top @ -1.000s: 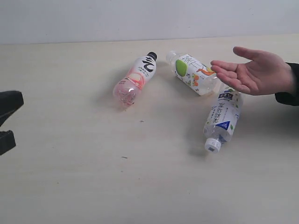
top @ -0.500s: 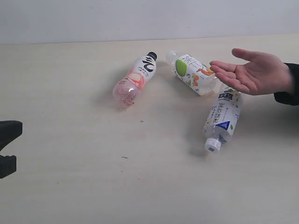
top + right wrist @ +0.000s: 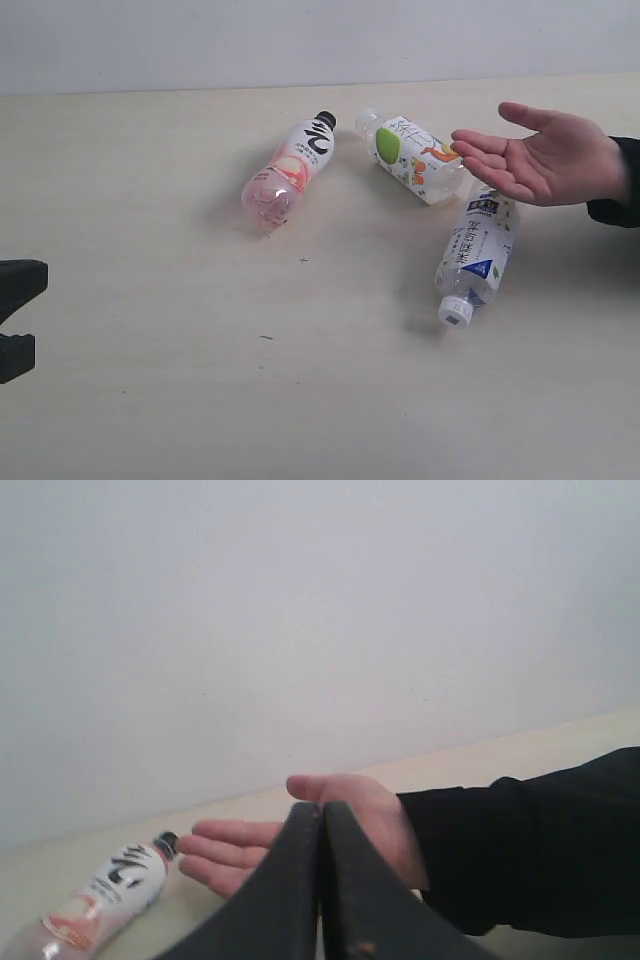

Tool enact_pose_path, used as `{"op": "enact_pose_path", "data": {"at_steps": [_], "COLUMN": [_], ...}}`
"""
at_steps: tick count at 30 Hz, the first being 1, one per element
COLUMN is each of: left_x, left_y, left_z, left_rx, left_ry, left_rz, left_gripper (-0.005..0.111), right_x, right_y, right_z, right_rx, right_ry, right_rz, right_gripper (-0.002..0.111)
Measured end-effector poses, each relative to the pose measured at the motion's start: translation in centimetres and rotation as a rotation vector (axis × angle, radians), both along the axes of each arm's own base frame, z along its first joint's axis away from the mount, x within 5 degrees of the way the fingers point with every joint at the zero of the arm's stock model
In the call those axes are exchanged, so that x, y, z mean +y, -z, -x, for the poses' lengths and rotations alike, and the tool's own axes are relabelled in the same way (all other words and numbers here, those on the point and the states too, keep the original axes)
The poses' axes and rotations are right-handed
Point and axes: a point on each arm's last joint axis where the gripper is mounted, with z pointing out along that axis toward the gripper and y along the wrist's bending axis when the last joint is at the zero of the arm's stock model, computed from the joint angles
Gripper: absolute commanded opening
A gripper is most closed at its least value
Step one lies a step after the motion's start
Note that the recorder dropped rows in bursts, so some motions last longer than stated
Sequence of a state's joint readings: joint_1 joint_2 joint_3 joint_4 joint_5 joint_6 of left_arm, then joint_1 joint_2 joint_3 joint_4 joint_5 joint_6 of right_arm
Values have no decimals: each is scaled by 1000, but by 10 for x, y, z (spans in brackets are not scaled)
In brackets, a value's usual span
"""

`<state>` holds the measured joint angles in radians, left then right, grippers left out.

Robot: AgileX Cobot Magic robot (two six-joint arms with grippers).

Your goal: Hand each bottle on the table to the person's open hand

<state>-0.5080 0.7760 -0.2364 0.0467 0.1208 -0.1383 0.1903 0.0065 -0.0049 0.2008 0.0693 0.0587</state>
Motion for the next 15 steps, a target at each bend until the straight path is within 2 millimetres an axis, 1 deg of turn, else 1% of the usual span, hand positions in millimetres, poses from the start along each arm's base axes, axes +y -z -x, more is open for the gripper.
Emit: {"op": "enact_pose_path", "data": {"at_steps": [2,4,10,11,12,13,14,15], "left_x": [0,0,0,0,0,0,0,0], "left_y": [0,0,0,0,0,0,0,0], "left_z": [0,0,0,0,0,0,0,0], "left_rx": [0,0,1,1,1,1,1,1], "left_ry": [0,0,0,0,0,0,0,0], "left_rz": [0,0,0,0,0,0,0,0], "left_gripper": [0,0,0,0,0,0,0,0], "right_x": [-1,-1,-1,-1,0,1,2,4], "right_y": [-4,-6,-5,-8,-14,-29,-39,-59], "right_z": [0,0,0,1,1,0,-1,-6], "right_rx": [-23,-31,-11,-9,-7,-4,5,35], "right_ry": [2,4,-2,-7,-13,-24,-30,-43], "right_rz": [-106,-159,-235,-248,-250,-255,-254,-247], "right_gripper": [0,0,0,0,0,0,0,0]}}
